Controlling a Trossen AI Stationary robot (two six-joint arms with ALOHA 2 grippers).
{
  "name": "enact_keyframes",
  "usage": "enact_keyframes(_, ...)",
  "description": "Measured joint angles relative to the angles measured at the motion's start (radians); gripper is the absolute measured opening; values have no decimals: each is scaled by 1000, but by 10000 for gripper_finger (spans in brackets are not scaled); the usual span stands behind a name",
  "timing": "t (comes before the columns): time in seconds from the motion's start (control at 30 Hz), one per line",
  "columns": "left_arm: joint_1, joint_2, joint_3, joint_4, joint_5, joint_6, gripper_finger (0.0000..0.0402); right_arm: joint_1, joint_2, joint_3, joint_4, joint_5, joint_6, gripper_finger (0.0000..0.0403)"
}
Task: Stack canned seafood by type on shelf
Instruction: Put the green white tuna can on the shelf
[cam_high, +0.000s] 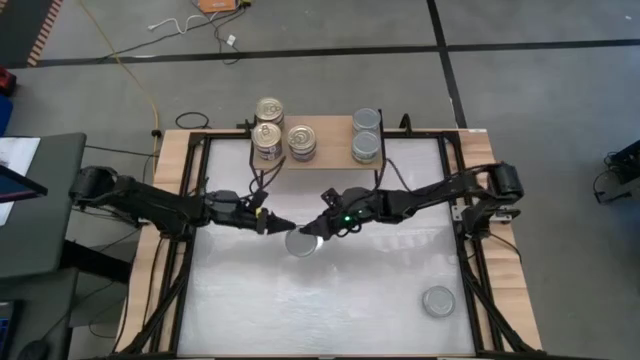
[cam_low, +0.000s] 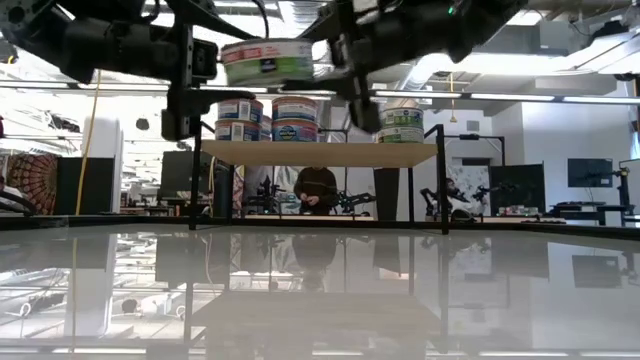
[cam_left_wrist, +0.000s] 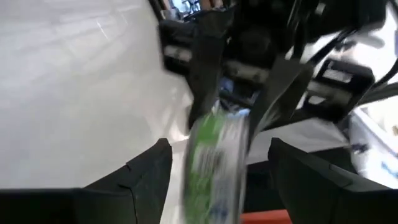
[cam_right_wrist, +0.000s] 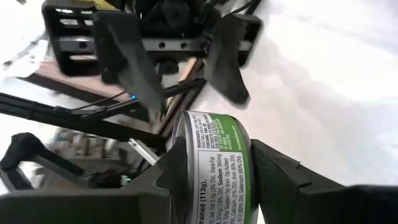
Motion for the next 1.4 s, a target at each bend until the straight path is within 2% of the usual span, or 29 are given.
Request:
enact_keyframes(0.1,13,-87,0,-102,-41,64,255,10,-82,0,-129,52,-39,164)
enact_keyframes(0.23,5,-239,0,-297,-195,153,255,61,-201,-15,-330,190,-83,164)
enact_keyframes(0.37,-52,-369,-1,-446,-347,197,255,132,-334,-90,-476,311,-54,163)
enact_keyframes(0.57,-132,-475,-1,-573,-523,240,256,276,-537,-270,-505,543,111,163)
enact_keyframes(0.73,-144,-525,-1,-612,-572,402,256,418,-617,-367,-508,770,307,163)
enact_keyframes(0.93,-145,-571,-1,-651,-577,793,256,504,-543,-383,-475,1064,507,163)
enact_keyframes(1.0,-145,-584,-1,-682,-578,913,256,496,-496,-383,-424,1118,539,163)
enact_keyframes(1.17,-146,-618,-1,-746,-573,975,256,411,-329,-379,-144,1226,562,163)
enact_keyframes(1.27,-146,-667,-1,-832,-550,1050,256,344,-214,-342,42,1258,496,163)
enact_keyframes(1.4,-146,-747,-2,-872,-535,1075,256,263,-96,-247,174,1298,398,163)
